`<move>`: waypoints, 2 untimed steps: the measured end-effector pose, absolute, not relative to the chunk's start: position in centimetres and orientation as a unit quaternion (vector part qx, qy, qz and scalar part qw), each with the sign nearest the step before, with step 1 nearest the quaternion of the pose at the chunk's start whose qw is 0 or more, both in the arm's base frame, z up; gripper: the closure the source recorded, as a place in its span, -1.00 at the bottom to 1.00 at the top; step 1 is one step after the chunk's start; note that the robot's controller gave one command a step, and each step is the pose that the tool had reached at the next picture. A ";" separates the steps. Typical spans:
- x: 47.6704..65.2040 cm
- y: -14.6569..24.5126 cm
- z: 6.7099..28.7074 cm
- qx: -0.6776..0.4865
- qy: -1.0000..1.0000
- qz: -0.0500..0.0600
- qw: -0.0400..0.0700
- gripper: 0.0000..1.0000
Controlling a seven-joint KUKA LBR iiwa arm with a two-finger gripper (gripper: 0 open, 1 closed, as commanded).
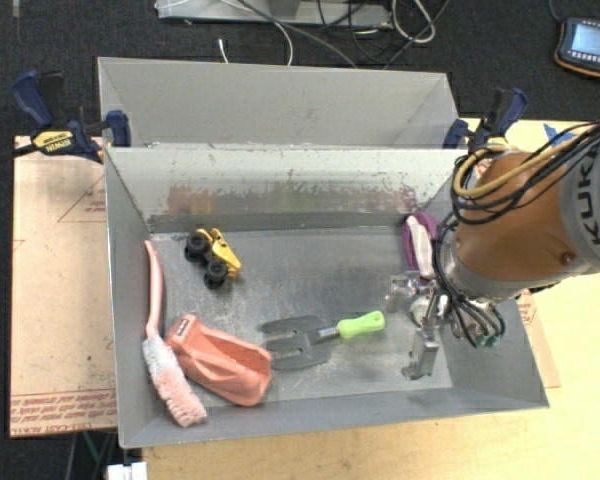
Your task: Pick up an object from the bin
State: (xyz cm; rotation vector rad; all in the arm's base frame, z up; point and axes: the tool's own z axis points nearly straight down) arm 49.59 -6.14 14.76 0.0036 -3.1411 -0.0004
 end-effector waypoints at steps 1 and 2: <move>49.6 -6.1 14.8 0.001 -1.000 0.000 0.000 -1.00; 49.1 -2.4 8.4 0.023 -1.000 -0.001 -0.002 -1.00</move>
Offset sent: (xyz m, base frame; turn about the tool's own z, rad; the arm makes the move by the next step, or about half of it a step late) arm -0.0063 0.0361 -0.0632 -0.0411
